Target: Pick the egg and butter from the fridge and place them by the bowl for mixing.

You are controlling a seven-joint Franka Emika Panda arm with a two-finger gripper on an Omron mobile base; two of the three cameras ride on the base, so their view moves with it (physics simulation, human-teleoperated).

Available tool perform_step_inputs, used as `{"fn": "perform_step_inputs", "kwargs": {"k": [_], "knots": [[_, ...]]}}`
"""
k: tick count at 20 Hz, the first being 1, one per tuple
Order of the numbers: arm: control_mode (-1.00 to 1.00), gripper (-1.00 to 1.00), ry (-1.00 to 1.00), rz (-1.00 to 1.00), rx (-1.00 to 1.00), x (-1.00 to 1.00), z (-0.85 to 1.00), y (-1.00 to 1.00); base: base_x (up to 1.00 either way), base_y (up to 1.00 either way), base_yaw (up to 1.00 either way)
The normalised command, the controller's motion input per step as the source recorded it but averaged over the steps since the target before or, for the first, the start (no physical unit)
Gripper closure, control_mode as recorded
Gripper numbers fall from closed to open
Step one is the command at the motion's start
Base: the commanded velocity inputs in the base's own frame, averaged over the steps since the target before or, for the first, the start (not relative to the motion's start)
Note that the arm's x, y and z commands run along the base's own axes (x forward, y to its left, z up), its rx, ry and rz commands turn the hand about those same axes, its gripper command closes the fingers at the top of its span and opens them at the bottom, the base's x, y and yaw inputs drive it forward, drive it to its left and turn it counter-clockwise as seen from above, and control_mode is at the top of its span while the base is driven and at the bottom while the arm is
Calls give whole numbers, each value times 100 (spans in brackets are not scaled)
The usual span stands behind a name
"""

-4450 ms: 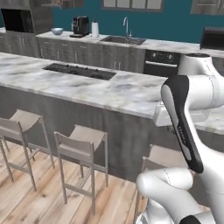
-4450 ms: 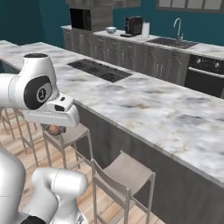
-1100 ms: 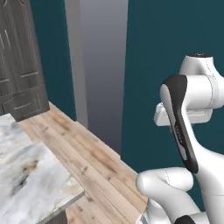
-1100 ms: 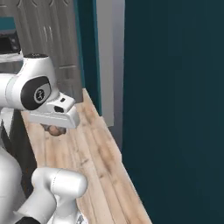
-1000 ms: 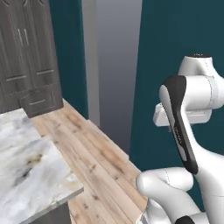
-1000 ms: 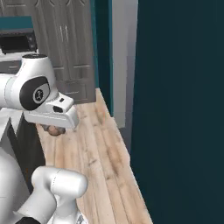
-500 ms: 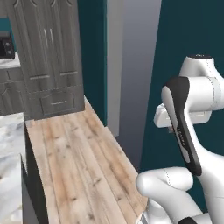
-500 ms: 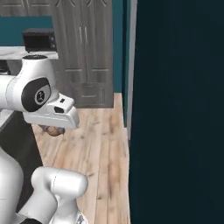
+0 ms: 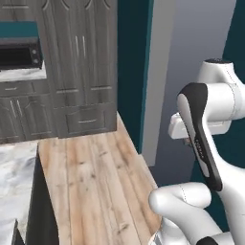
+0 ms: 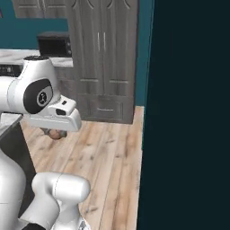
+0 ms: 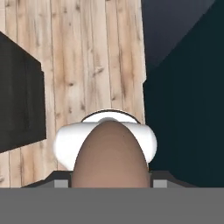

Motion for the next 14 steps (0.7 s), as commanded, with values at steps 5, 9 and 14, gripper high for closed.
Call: {"fn": "perform_step_inputs", "kwargs": {"k": [5, 9, 14], "knots": [[100, 100, 0, 0, 0, 0, 0, 0, 100, -1, 32], [100, 100, 0, 0, 0, 0, 0, 0, 100, -21, 31], [100, 100, 0, 0, 0, 0, 0, 0, 100, -29, 29]]}}
